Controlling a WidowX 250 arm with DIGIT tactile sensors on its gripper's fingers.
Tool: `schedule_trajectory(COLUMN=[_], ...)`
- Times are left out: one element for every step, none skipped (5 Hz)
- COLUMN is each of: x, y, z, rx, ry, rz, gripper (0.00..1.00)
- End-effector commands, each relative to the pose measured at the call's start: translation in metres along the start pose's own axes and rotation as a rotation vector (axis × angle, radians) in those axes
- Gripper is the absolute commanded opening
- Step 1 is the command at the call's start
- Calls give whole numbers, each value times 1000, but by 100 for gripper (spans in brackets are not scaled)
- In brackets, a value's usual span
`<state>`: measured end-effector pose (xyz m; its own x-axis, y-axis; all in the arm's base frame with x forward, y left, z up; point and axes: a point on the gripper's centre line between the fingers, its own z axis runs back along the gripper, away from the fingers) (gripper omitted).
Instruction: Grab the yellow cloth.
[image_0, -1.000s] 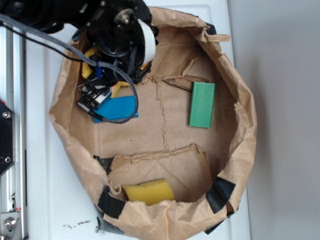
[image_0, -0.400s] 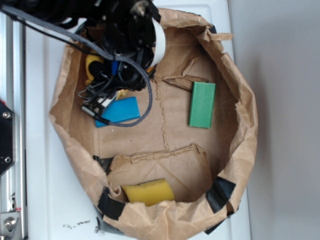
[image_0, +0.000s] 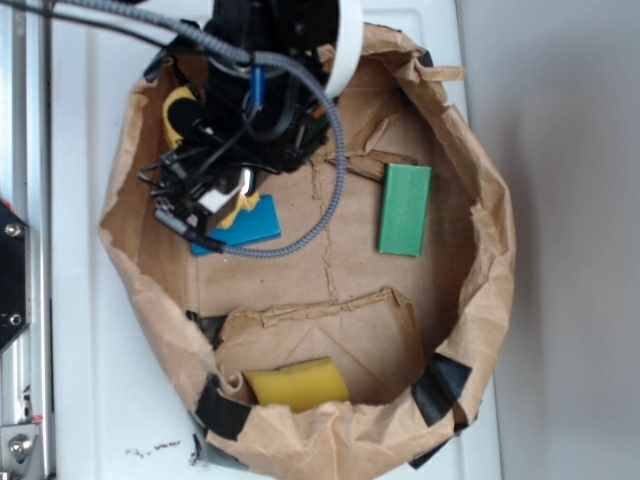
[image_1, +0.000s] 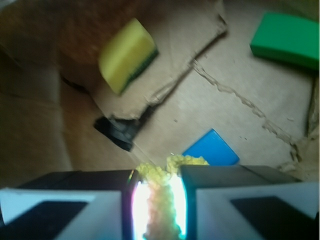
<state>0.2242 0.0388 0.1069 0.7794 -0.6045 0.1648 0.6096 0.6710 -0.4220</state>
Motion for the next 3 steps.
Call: schedule_trajectory(x=[14, 18, 22], y=[-8, -7, -5], z=[47, 46, 45], rx=[45, 113, 236], ry=[-193, -345, -446], rz=[63, 258, 412], gripper=[0, 0, 0])
